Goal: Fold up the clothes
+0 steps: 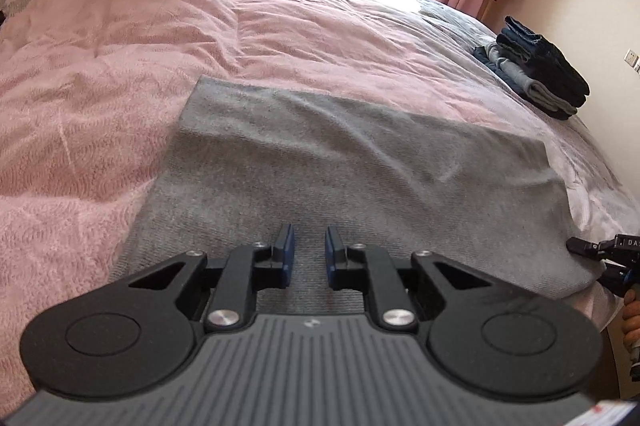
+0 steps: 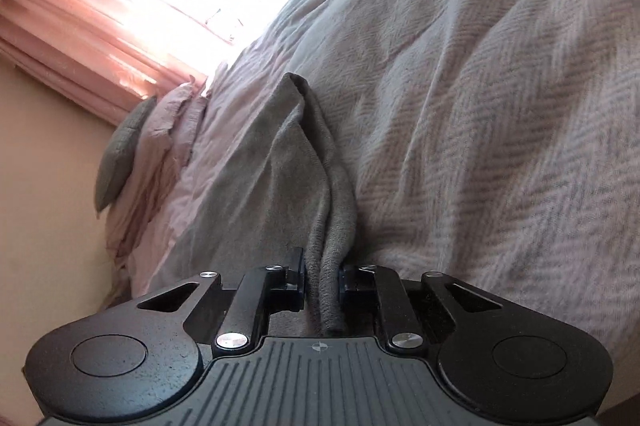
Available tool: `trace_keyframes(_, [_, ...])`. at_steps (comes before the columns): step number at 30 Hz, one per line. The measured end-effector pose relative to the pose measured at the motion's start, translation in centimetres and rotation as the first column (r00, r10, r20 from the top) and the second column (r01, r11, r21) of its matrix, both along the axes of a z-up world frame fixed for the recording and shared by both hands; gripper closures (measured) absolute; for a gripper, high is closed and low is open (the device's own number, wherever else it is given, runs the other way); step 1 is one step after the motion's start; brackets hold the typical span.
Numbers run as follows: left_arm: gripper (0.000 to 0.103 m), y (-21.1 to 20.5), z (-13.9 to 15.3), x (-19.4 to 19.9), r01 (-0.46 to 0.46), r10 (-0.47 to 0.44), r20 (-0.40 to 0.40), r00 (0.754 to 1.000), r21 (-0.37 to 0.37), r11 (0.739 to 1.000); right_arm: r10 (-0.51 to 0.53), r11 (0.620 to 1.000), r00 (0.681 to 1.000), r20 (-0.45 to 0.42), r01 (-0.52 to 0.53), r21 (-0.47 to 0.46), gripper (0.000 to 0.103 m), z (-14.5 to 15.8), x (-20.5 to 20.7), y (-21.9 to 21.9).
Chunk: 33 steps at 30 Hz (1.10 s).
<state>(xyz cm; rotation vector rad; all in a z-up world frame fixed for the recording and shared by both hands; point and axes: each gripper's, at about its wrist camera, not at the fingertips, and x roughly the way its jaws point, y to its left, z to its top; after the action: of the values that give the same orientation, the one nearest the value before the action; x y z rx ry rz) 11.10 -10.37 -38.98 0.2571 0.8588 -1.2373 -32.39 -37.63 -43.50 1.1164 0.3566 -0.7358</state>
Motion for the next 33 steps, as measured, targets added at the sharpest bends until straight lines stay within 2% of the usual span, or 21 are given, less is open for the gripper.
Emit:
trace_keyframes(3, [0.091,0.6,0.4,1.0,-0.017,0.017,-0.030,0.999,-0.008,1.000,-0.041,0.997,0.975,-0.218,0.026,-0.072,0.094,3.9,3.2,1.3])
trace_keyframes(4, [0.091,0.9,0.6,1.4,-0.028,0.027,-0.030,0.999,-0.015,1.000,-0.055,0.990,0.946,-0.318,0.011,-0.138,0.094,5.6,5.3,2.4])
trace_keyframes(6, [0.091,2.4,1.1,2.7,-0.057,0.055,-0.048,0.997,-0.041,0.998,-0.085,0.960,0.887,-0.454,-0.049,-0.275,0.094,8.8,9.0,4.9])
trace_keyframes(9, [0.091,5.1,2.0,5.1,-0.104,0.098,-0.077,0.992,-0.077,0.992,-0.131,0.864,0.810,-0.572,-0.189,-0.466,0.095,13.1,15.0,9.8])
trace_keyframes(12, [0.091,8.3,2.9,7.7,-0.151,0.143,-0.084,0.986,-0.105,0.983,-0.133,0.710,0.749,-0.649,-0.385,-0.589,0.096,15.9,22.8,16.1])
trace_keyframes(14, [0.091,10.2,3.2,9.4,-0.189,0.179,-0.095,0.979,-0.112,0.975,-0.112,0.592,0.706,-0.699,-0.517,-0.617,0.095,15.6,27.5,20.8])
trace_keyframes(15, [0.091,11.2,3.2,10.1,-0.208,0.197,-0.103,0.975,-0.113,0.971,-0.098,0.550,0.692,-0.716,-0.561,-0.618,0.095,15.2,29.4,22.6])
trace_keyframes(16, [0.091,12.3,3.1,11.1,-0.232,0.219,-0.115,0.969,-0.113,0.966,-0.079,0.495,0.664,-0.744,-0.621,-0.607,0.095,13.8,31.5,25.2])
trace_keyframes(18, [0.091,14.1,2.7,12.3,-0.264,0.248,-0.138,0.959,-0.110,0.958,-0.037,0.426,0.612,-0.790,-0.705,-0.567,0.095,11.4,35.0,28.3])
trace_keyframes(20, [0.091,15.5,2.2,13.2,-0.291,0.274,-0.158,0.949,-0.099,0.952,0.030,0.383,0.546,-0.837,-0.780,-0.495,0.095,7.2,38.0,30.4])
trace_keyframes(21, [0.091,16.2,1.9,13.7,-0.307,0.288,-0.173,0.942,-0.090,0.948,0.067,0.379,0.521,-0.851,-0.802,-0.461,0.095,5.3,39.1,31.0])
trace_keyframes(23, [0.091,17.1,1.4,14.2,-0.323,0.303,-0.196,0.932,-0.078,0.943,0.162,0.382,0.449,-0.879,-0.849,-0.364,0.088,1.5,40.7,31.4])
trace_keyframes(24, [0.091,17.7,1.1,14.3,-0.329,0.309,-0.209,0.928,-0.072,0.941,0.155,0.381,0.448,-0.881,-0.849,-0.365,0.087,0.7,40.8,31.8])
trace_keyframes(25, [0.091,17.9,1.0,14.4,-0.333,0.312,-0.218,0.925,-0.068,0.941,0.125,0.352,0.452,-0.883,-0.853,-0.386,0.086,0.4,40.5,32.3])
trace_keyframes(26, [0.091,18.2,0.9,14.3,-0.333,0.310,-0.225,0.924,-0.070,0.940,0.136,0.334,0.445,-0.885,-0.862,-0.382,0.084,0.8,39.9,32.5])
trace_keyframes(27, [0.091,18.3,0.9,14.2,-0.331,0.307,-0.230,0.924,-0.075,0.941,0.182,0.335,0.459,-0.870,-0.861,-0.384,0.082,1.9,39.6,32.5])
trace_keyframes(28, [0.091,18.3,0.9,14.1,-0.329,0.303,-0.235,0.923,-0.077,0.941,0.240,0.348,0.496,-0.834,-0.846,-0.403,0.071,3.2,38.6,32.2])
trace_keyframes(29, [0.091,18.1,1.0,14.1,-0.326,0.298,-0.246,0.922,-0.079,0.942,0.289,0.367,0.536,-0.793,-0.827,-0.425,0.054,4.7,37.5,31.7])
trace_keyframes(30, [0.091,18.0,1.1,14.0,-0.318,0.285,-0.264,0.921,-0.089,0.944,0.325,0.380,0.576,-0.750,-0.806,-0.454,0.046,6.0,36.3,31.2])
trace_keyframes(31, [0.091,17.6,1.3,13.9,-0.305,0.265,-0.283,0.922,-0.108,0.946,0.347,0.400,0.622,-0.701,-0.775,-0.490,0.043,7.5,34.9,30.6])
trace_keyframes(33, [0.091,16.3,1.8,13.7,-0.279,0.224,-0.318,0.921,-0.139,0.950,0.333,0.461,0.698,-0.634,-0.707,-0.536,0.043,9.5,32.7,28.9])
